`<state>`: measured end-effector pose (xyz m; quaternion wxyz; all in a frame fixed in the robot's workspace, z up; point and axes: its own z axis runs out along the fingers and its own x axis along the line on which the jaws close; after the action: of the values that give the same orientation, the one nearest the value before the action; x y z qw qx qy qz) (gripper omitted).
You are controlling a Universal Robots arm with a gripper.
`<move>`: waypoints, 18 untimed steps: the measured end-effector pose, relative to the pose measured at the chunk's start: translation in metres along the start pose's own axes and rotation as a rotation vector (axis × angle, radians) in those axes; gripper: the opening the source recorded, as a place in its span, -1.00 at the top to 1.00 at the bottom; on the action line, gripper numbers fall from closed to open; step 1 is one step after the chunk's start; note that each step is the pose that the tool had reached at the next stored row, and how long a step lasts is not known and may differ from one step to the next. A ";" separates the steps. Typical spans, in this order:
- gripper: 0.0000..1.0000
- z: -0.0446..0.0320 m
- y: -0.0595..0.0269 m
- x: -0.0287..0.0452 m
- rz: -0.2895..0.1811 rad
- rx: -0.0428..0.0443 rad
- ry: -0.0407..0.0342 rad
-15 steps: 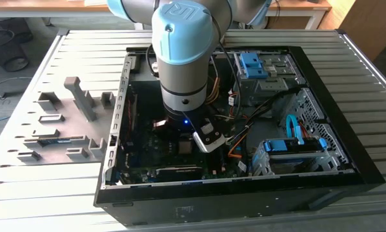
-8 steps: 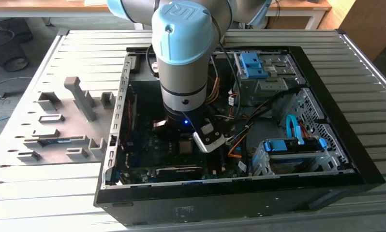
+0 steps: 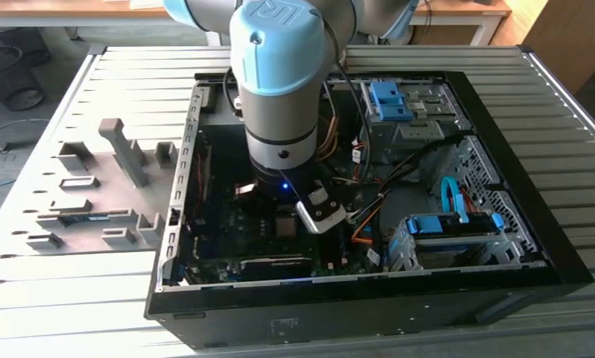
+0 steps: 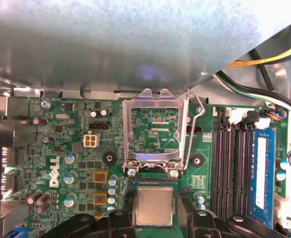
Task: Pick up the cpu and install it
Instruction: 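Place the cpu into insertion slot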
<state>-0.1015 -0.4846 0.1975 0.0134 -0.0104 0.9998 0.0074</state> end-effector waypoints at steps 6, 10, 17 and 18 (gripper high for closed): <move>0.07 -0.0022 -0.0001 -0.0058 0.000 0.0073 0.0364; 0.07 -0.0021 -0.0002 -0.0131 0.001 0.0065 0.0909; 0.07 -0.0017 -0.0006 -0.0262 0.001 0.0057 0.1339; 0.07 -0.0017 -0.0006 -0.0266 0.001 0.0056 0.1358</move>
<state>-0.0750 -0.4846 0.2000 -0.0544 -0.0102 0.9985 0.0039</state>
